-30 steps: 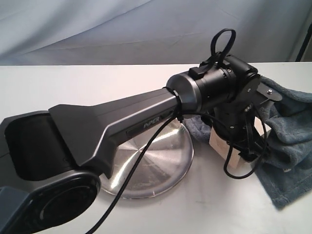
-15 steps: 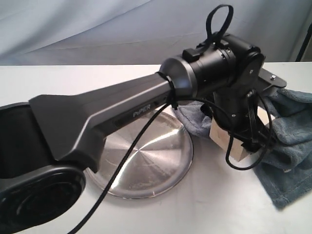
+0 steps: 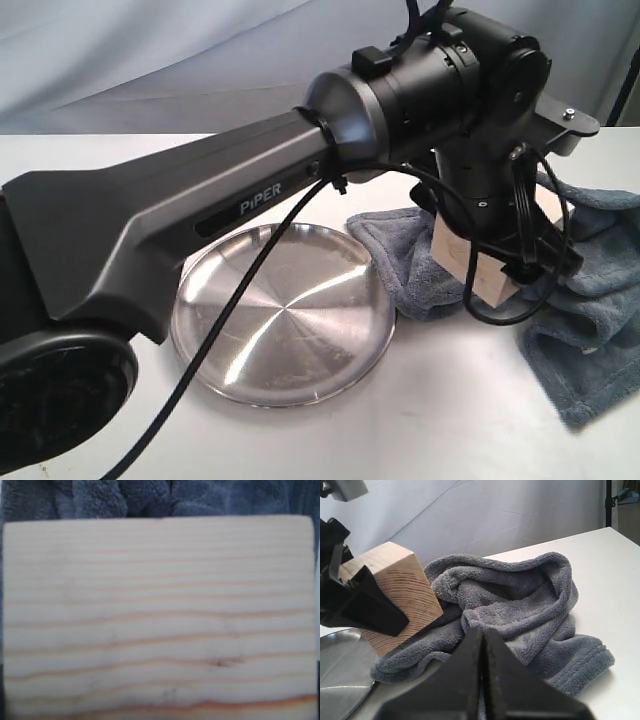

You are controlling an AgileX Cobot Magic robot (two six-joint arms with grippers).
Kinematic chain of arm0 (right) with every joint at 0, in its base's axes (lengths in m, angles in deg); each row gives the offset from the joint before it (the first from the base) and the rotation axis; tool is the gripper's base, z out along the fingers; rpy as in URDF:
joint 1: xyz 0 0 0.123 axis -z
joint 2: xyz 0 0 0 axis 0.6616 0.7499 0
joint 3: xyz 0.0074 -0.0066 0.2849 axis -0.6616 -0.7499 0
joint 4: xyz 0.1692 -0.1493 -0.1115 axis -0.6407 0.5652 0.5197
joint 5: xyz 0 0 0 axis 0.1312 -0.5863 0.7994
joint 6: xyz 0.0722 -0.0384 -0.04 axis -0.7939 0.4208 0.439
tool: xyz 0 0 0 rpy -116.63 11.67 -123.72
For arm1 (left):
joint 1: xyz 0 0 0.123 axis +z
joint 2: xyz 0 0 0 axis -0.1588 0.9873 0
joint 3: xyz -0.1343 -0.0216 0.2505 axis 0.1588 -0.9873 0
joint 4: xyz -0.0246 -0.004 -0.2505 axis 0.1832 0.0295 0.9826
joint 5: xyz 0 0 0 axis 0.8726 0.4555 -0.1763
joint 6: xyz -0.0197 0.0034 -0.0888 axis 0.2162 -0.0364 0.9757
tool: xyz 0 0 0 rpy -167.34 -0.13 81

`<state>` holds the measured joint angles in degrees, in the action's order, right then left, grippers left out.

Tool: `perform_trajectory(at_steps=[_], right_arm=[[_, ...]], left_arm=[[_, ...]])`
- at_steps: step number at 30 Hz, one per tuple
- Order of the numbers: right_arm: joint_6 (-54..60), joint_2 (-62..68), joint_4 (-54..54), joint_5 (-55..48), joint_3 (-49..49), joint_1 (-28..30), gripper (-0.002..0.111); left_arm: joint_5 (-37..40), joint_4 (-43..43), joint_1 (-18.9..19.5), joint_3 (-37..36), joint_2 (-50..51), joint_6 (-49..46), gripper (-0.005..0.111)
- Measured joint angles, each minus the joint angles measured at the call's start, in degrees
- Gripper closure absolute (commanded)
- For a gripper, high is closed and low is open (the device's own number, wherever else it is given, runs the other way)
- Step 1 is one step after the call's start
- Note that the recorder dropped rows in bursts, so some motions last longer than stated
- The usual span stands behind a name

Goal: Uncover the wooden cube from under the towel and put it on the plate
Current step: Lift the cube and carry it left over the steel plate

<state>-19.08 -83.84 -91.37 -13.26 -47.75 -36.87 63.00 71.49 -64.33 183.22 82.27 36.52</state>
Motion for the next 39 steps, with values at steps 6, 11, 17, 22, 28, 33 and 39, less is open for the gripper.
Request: perform_trajectory(at_steps=[6, 11, 17, 22, 28, 33, 39], right_arm=[[0.0, 0.0, 0.0, 0.0, 0.0, 0.0, 0.105], [0.0, 0.0, 0.0, 0.0, 0.0, 0.0, 0.105], [0.0, 0.0, 0.0, 0.0, 0.0, 0.0, 0.105], [0.0, 0.0, 0.0, 0.0, 0.0, 0.0, 0.105], [0.0, 0.0, 0.0, 0.0, 0.0, 0.0, 0.105], [0.0, 0.0, 0.0, 0.0, 0.0, 0.0, 0.105], [0.0, 0.0, 0.0, 0.0, 0.0, 0.0, 0.105]], left_arm=[[3.2, -4.0, 0.9, 0.0, 0.1, 1.8, 0.107], [3.3, 0.4, 5.3, 0.0, 0.1, 2.6, 0.107], [3.3, 1.5, 9.9, 0.0, 0.0, 2.8, 0.107], [3.5, 1.1, 12.6, -1.7, -1.0, 3.0, 0.107], [3.5, -3.0, 13.8, -9.9, -5.4, 2.2, 0.107], [2.4, -3.4, 14.8, -21.9, -10.0, 2.2, 0.107], [-9.9, -0.3, 15.3, -36.2, -15.4, 2.2, 0.107]])
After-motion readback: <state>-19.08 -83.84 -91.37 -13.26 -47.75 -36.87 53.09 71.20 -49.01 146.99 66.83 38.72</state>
